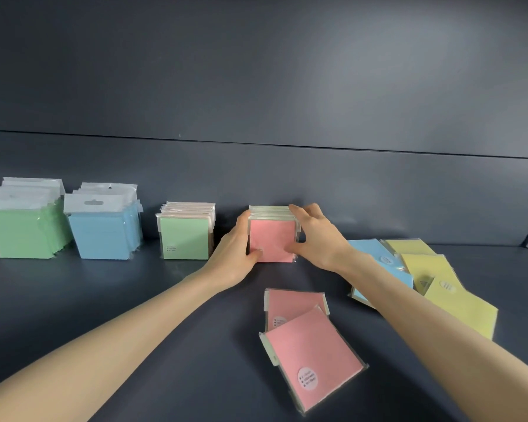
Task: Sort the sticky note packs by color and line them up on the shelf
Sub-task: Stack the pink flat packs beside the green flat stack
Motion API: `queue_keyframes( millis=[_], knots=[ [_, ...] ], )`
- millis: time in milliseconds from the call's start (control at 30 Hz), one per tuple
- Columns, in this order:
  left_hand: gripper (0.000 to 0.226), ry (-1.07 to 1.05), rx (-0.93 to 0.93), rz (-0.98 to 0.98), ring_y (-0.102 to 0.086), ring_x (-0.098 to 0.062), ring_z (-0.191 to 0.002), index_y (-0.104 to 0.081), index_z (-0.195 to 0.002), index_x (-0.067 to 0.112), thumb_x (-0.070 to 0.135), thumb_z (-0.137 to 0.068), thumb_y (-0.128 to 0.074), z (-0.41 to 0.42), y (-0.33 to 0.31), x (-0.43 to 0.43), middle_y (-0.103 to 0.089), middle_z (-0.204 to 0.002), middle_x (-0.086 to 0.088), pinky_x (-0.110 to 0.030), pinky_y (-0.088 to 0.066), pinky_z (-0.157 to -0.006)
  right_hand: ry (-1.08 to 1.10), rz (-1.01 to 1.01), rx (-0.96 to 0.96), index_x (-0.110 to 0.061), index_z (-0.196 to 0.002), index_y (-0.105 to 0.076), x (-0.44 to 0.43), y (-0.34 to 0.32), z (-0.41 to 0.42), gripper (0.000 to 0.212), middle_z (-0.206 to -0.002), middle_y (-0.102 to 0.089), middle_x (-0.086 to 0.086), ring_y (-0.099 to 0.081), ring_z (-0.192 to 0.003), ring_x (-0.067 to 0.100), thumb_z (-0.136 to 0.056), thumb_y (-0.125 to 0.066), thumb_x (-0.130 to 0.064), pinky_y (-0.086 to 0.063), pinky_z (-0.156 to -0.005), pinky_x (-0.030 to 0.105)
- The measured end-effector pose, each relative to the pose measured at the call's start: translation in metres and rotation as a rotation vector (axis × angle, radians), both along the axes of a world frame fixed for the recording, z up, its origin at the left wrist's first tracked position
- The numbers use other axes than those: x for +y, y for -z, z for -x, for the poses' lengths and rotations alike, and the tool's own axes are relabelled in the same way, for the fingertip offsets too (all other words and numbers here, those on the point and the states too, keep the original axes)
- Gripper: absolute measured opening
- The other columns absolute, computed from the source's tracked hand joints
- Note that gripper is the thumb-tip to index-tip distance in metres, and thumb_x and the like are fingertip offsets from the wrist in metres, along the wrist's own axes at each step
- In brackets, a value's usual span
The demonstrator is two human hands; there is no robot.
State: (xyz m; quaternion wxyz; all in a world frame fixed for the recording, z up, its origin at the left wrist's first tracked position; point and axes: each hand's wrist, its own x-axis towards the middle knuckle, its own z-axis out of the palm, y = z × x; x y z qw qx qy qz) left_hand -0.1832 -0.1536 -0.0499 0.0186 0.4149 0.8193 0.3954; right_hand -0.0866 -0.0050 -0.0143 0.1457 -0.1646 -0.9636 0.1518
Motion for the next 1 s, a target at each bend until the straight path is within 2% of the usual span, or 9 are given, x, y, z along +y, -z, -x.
queue_keyframes(
  millis=[67, 133, 333, 467, 633, 733, 900, 1000],
  knots=[
    [0.079, -0.002, 0.043, 0.013, -0.044, -0.02, -0.129, -0.011, -0.149, 0.019, 0.013, -0.089, -0.061, 0.001, -0.001, -0.001, -0.042, -0.143, -0.004, -0.027, -0.034, -0.101, -0.006, -0.032, -0.004, -0.017, -0.147, -0.022, -0.001, 0.0, 0.0, 0.076, -0.136, -0.033, 0.004, -0.049, -0.114, 0.028, -0.085, -0.064, -0.023, -0.046, -0.093, 0.04],
    [0.082, -0.026, 0.078, 0.038, -0.043, -0.025, -0.13, -0.009, -0.15, 0.021, 0.016, -0.089, -0.063, 0.004, -0.003, -0.002, -0.037, -0.147, -0.007, -0.036, -0.035, -0.105, -0.002, -0.054, 0.0, -0.016, -0.146, -0.023, -0.003, 0.001, 0.001, 0.073, -0.135, -0.034, 0.003, -0.048, -0.114, 0.028, -0.085, -0.063, -0.023, -0.047, -0.09, 0.04],
    [0.074, -0.037, 0.22, 0.144, -0.051, -0.031, -0.115, -0.012, -0.148, 0.025, 0.024, -0.091, -0.059, 0.002, -0.011, -0.005, -0.043, -0.135, -0.011, -0.038, -0.041, -0.093, 0.023, -0.095, -0.017, -0.016, -0.146, -0.021, -0.006, 0.001, 0.002, 0.07, -0.136, -0.034, 0.004, -0.042, -0.121, 0.028, -0.088, -0.06, -0.024, -0.047, -0.088, 0.042],
    [0.072, -0.046, 0.255, 0.164, -0.052, -0.03, -0.11, -0.016, -0.146, 0.023, 0.025, -0.09, -0.06, 0.001, -0.014, -0.005, -0.042, -0.133, -0.009, -0.04, -0.044, -0.091, 0.044, -0.091, -0.023, -0.019, -0.143, -0.026, -0.007, -0.001, 0.0, 0.068, -0.132, -0.036, 0.005, -0.041, -0.12, 0.029, -0.085, -0.061, -0.025, -0.047, -0.088, 0.042],
    [0.07, -0.034, 0.245, 0.17, -0.039, -0.024, -0.128, -0.021, -0.147, 0.02, 0.024, -0.089, -0.059, 0.0, -0.025, -0.008, -0.03, -0.146, -0.002, -0.035, -0.037, -0.1, 0.048, -0.061, 0.006, -0.019, -0.145, -0.024, -0.006, -0.008, -0.004, 0.073, -0.134, -0.034, 0.006, -0.04, -0.123, 0.029, -0.084, -0.064, -0.028, -0.046, -0.092, 0.043],
    [0.067, -0.034, 0.251, 0.156, -0.031, -0.02, -0.135, -0.025, -0.147, 0.017, 0.022, -0.089, -0.058, -0.002, -0.033, -0.01, -0.027, -0.148, 0.0, -0.031, -0.029, -0.104, 0.037, -0.028, 0.045, -0.018, -0.142, -0.03, -0.005, -0.015, -0.01, 0.069, -0.133, -0.036, 0.006, -0.042, -0.122, 0.028, -0.084, -0.065, -0.029, -0.044, -0.096, 0.042],
    [0.051, -0.06, 0.312, 0.053, -0.033, -0.015, -0.132, -0.041, -0.137, 0.015, 0.021, -0.09, -0.058, -0.015, -0.041, -0.018, -0.033, -0.142, 0.002, -0.019, -0.025, -0.099, 0.005, 0.013, 0.12, -0.016, -0.136, -0.042, -0.012, -0.022, -0.034, 0.057, -0.134, -0.038, 0.005, -0.045, -0.12, 0.025, -0.086, -0.064, -0.03, -0.041, -0.1, 0.035],
    [0.042, -0.059, 0.336, 0.004, -0.038, -0.014, -0.125, -0.05, -0.13, 0.015, 0.023, -0.089, -0.06, -0.029, -0.04, -0.025, -0.04, -0.133, 0.003, -0.016, -0.026, -0.094, -0.032, 0.075, 0.135, -0.015, -0.13, -0.05, -0.019, -0.022, -0.053, 0.05, -0.129, -0.044, 0.004, -0.051, -0.112, 0.021, -0.085, -0.066, -0.03, -0.044, -0.093, 0.032]
  ],
)
